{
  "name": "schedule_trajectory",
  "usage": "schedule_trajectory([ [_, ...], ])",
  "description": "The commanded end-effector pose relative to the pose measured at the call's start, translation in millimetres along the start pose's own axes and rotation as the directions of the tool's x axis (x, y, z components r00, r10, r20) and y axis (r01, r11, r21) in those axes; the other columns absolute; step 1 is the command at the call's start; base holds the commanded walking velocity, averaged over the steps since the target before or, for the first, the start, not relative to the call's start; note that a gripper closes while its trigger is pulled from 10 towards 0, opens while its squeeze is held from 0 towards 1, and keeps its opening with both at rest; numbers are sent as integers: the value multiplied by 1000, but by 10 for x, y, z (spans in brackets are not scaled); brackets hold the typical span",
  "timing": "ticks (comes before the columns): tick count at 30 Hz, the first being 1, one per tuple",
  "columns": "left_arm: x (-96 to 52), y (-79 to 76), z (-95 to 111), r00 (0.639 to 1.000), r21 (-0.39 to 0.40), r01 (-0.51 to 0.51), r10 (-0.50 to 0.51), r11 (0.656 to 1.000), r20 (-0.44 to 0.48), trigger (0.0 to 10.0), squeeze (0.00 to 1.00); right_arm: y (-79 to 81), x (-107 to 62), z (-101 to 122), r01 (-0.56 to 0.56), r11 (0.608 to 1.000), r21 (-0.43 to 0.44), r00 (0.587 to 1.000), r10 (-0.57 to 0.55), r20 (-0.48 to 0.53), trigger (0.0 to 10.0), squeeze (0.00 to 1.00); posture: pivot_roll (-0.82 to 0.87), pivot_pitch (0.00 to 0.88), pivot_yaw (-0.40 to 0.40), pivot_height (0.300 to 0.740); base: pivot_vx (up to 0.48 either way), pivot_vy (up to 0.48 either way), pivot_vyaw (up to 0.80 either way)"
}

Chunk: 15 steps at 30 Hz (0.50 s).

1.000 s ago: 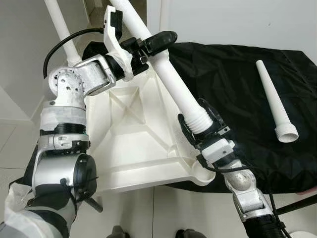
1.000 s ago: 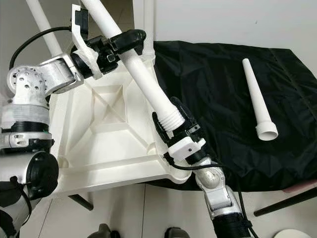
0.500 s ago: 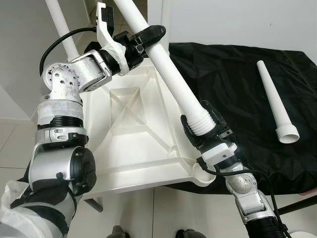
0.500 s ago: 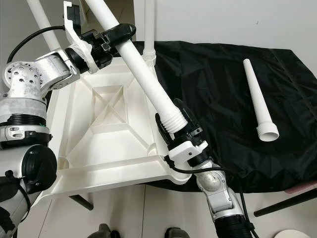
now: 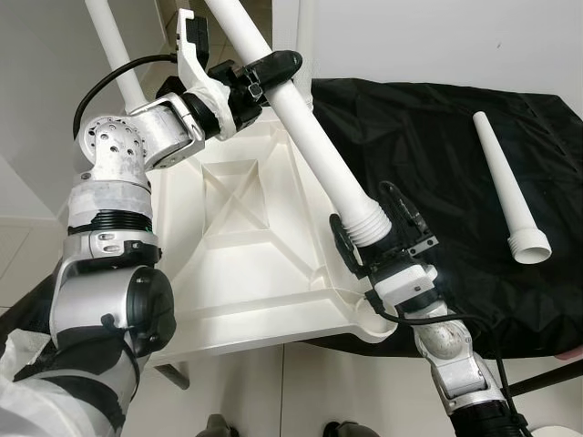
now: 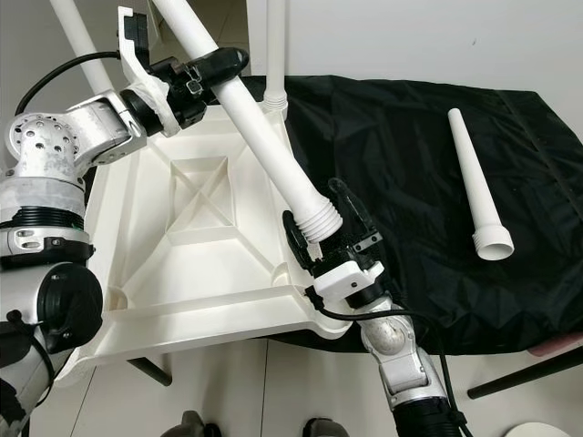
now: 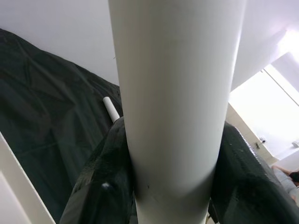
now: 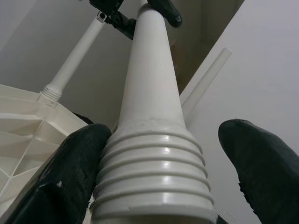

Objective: Building children table

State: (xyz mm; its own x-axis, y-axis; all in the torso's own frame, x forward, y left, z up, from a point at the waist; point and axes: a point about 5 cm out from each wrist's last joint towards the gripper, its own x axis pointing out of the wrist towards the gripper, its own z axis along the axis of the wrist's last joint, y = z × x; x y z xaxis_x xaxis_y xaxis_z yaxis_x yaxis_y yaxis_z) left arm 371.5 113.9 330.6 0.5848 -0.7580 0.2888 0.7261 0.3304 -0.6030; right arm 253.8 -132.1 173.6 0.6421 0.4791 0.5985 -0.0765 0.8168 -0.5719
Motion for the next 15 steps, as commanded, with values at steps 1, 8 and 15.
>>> schedule_trajectory([
  [1,-15,3,98,999,43,-27,26,999,26,10000,0,10,-64,-45,15,999,31,999,-13,-49,10000,1000,-92,53,69,740,0,0,0],
  [8,-49,39,205,993,97,-89,80,991,87,10000,0,57,-91,-130,34,992,126,989,-15,-147,10000,0,-97,55,68,740,0,0,0],
  [15,-73,62,280,984,164,-143,123,976,125,10000,0,51,-86,-179,65,981,183,978,-26,-205,10000,0,-98,61,64,740,0,0,0],
])
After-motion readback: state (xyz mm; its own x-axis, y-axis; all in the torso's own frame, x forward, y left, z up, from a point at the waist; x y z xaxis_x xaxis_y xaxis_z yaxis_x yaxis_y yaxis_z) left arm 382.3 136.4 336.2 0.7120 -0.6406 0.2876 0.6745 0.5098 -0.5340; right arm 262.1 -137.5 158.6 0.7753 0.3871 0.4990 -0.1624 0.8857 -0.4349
